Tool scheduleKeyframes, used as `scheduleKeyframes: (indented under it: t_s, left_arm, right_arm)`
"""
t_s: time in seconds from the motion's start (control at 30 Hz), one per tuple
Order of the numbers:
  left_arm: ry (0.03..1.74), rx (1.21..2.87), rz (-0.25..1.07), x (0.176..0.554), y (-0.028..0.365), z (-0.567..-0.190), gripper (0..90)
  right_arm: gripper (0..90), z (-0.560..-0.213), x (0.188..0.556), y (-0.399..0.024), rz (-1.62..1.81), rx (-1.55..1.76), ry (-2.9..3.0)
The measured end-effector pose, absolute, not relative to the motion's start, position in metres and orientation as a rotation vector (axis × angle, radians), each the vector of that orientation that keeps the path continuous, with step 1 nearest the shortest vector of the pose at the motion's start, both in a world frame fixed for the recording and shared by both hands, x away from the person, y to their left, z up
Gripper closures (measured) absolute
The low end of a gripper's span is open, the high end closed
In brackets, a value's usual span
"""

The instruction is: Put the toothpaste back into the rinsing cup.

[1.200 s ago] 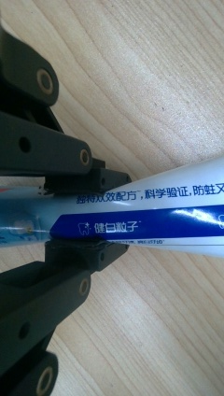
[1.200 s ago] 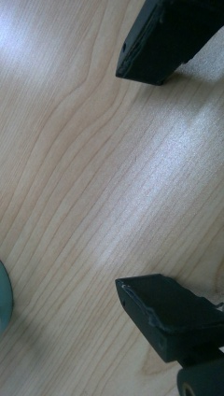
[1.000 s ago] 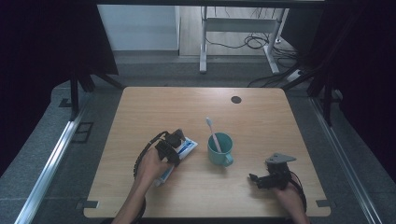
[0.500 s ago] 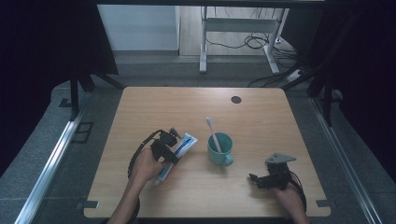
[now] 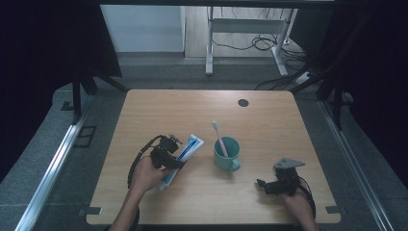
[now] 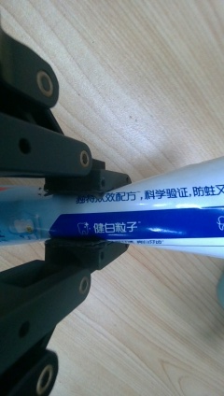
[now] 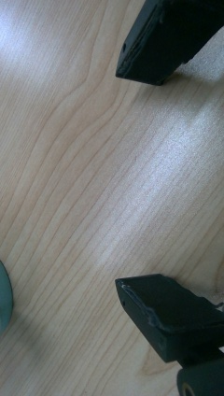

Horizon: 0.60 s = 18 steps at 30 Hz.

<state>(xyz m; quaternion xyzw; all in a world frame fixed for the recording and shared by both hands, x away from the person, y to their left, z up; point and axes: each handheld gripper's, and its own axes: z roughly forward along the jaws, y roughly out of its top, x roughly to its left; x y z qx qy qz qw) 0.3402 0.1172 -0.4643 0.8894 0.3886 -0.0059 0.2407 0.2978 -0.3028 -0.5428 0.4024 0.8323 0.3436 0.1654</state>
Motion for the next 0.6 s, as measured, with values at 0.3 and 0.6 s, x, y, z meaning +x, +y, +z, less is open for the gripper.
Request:
scheduleKeyframes:
  t_s: [0.3,0.6]
  left_arm:
    - [0.993,2.376,0.036,0.328,0.123,-0.456,72.4]
    - [0.944,2.306,0.098,0.319,0.127,-0.449,72.6]
  right_arm:
    - [1.8,-0.543,0.298,-0.303,0.979,1.144,2.371]
    - [1.8,-0.543,0.298,-0.303,0.979,1.143,2.371]
